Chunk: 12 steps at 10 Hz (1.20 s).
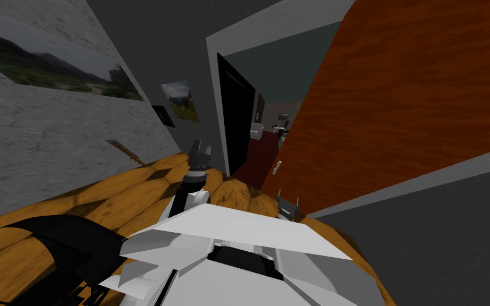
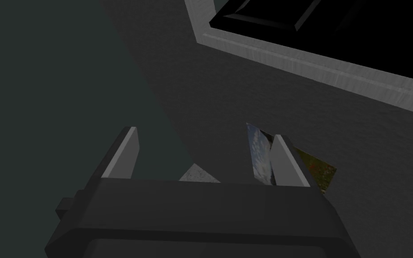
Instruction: Push the door open
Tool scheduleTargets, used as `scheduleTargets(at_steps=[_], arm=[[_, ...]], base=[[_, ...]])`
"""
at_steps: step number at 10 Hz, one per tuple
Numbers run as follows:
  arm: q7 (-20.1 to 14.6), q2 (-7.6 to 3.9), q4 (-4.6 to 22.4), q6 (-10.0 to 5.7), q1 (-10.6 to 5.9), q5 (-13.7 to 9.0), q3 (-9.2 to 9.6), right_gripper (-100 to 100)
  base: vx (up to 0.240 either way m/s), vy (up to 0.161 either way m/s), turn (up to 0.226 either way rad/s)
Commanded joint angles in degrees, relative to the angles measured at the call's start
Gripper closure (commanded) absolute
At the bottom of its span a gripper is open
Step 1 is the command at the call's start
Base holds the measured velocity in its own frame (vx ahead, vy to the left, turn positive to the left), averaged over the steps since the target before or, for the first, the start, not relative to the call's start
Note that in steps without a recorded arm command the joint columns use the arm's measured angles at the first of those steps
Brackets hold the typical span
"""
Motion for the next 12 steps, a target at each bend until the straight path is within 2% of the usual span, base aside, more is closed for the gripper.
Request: scheduleTargets(at_steps=[1, 9, 12], arm=[[-1.7, -0.19, 1.4, -1.29, 0.29, -1.5, 0.86, -100], [-8.6, -0.43, 8.5, -6.54, 0.56, -8.1, 4.59, -100], [-12.4, -0.52, 12.4, -9.47, 0.72, -11.8, 6.68, -100]], base=[[0.102, -0.043, 0.162], [0.090, -0.048, 0.158], [0.107, -0.096, 0.226]])
